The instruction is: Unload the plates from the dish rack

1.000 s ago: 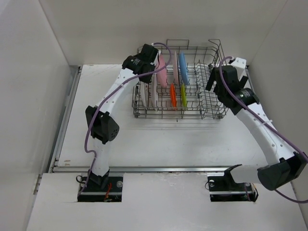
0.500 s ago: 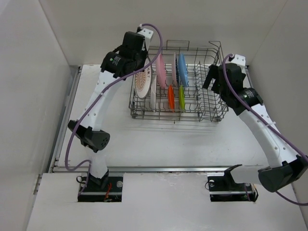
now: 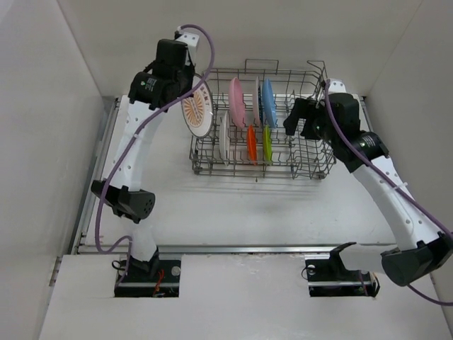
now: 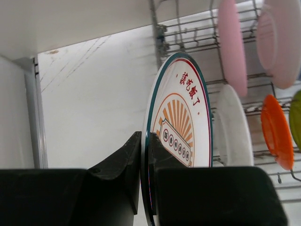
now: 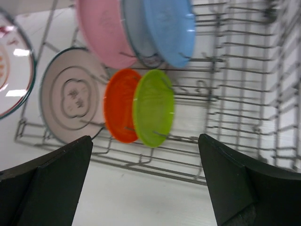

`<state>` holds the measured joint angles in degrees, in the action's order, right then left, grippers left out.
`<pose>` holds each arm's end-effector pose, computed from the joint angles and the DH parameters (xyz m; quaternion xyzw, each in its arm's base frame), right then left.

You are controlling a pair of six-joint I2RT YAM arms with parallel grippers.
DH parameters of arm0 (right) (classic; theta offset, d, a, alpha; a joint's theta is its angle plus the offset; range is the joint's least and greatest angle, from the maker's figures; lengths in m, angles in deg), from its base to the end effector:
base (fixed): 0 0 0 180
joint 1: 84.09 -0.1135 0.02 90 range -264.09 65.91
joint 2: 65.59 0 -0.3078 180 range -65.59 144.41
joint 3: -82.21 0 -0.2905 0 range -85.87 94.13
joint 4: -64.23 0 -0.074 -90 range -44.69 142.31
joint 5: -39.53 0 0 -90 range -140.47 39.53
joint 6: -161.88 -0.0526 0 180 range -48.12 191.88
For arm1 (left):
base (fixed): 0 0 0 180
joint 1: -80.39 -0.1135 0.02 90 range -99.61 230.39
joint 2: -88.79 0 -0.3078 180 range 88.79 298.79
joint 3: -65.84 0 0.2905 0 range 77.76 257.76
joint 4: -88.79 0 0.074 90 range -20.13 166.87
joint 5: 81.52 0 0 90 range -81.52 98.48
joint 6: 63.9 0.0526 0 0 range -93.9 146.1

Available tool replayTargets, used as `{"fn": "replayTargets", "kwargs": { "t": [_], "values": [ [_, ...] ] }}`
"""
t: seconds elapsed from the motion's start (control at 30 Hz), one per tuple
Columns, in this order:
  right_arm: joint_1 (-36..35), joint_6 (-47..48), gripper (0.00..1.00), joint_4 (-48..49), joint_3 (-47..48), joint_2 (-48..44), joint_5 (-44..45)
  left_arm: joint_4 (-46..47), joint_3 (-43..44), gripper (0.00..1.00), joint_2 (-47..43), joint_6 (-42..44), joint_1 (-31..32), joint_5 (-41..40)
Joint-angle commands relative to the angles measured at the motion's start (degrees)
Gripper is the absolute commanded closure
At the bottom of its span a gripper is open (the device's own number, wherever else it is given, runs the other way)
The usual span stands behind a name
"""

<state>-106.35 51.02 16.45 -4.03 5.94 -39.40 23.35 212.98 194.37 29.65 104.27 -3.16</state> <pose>0.2858 0.1061 0.4612 0.0411 0.8426 0.1192 0.5236 0.4019 -0.1663 0.5519 0.1439 0.8231 -0.0121 0.5492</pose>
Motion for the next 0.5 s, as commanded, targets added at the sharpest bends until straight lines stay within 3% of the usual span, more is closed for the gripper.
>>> {"fn": "replayTargets", "kwargs": {
  "t": [0.0, 0.1, 0.23, 0.4, 0.47],
  "values": [
    [-1.0, 3.3, 0.00, 7.5, 0.7, 1.9, -17.8, 2.7, 0.3, 1.00, -4.5, -3.1, -5.7, 1.5],
    [-3.0, 3.3, 0.00, 10.6, 2.3, 4.6, -25.9, 2.2, -0.4, 1.00, -6.1, -7.5, -13.7, 9.9],
    [-7.2, 2.6, 0.00, 10.6, 6.5, 12.3, -25.3, 2.2, -5.9, 1.00, -7.6, -11.0, -24.2, 23.7],
    [-11.9, 2.6, 0.00, 8.9, 12.8, 20.7, -21.3, 9.5, -25.6, 1.00, -11.8, -14.9, -37.4, 38.2],
    [-13.2, 2.6, 0.04, 6.7, 17.3, 25.1, -20.0, 14.7, -31.1, 1.00, -11.8, -15.5, -40.6, 40.4]
  ]
}}
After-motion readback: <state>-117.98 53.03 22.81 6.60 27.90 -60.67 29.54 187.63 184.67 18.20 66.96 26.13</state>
